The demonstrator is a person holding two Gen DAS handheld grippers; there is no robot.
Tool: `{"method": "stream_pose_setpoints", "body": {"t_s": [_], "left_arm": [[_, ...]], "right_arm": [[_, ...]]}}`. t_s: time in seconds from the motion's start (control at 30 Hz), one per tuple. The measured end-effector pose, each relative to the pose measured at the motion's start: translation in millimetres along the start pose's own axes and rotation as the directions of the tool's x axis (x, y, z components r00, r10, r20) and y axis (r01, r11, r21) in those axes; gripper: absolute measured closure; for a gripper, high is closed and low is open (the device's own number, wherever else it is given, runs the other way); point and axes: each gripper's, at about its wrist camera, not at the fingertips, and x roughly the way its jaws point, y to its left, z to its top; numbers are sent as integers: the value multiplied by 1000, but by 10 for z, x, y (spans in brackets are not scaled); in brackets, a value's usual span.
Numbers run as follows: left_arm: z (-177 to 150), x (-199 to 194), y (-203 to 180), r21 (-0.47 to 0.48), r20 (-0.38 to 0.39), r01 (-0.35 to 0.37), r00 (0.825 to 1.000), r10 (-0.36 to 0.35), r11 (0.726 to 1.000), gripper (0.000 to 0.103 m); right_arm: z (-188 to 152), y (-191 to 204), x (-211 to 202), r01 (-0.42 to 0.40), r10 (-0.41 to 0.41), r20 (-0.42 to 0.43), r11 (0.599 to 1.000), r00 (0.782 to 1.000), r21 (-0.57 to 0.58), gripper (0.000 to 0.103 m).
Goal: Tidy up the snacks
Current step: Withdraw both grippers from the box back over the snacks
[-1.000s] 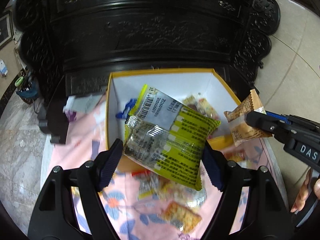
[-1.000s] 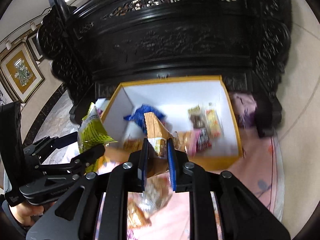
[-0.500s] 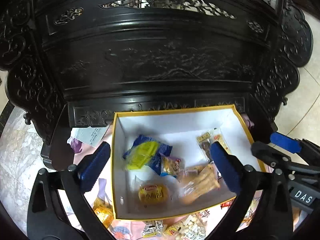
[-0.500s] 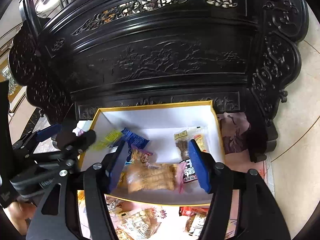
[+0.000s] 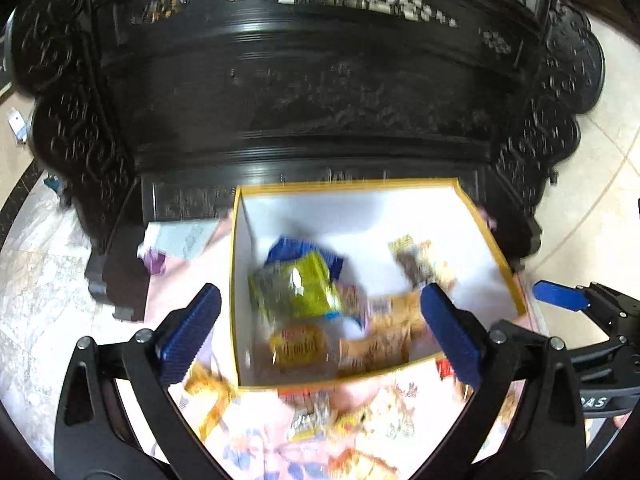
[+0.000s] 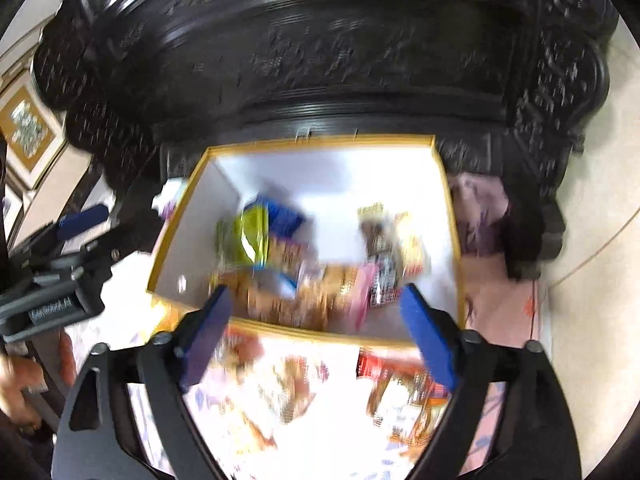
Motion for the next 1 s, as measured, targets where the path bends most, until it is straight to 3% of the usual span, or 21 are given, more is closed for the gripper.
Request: {"method": "stream_pose_setpoints", "body": {"t_s": [0.13,0.27,0.47,0.67,0.83,1.0], "left_arm": [[-320,-5,36,0,-53,13,999,-13,1000,2],[-651,-29,49,-7,-95,30,995,-31,1000,2],[-1185,8,12,-21,-171,43,984,-46,999,2],[-1623,130,-29,-34,-256,35,966,-42,999,2],[-1755,150,-29,-35,-282,35,958,-44,999,2],[-1736,153,-25,-31,-281,38,959,-45,999,2]], "right_arm": [[-348,-159,44,12,-11,-107,1000,994,8,1],[-651,-373,20,36,-30,-167,999,985,39,1],[-1014,-528,135,89,-77,-155,993,985,71,1],[-1134,-566,456,177,-166,-147,982,975,67,1],[-1117,-668,706,220,-201,-154,969,967,113,1],[-1182,-648,984,296,-274,-201,951,941,87,1]]}}
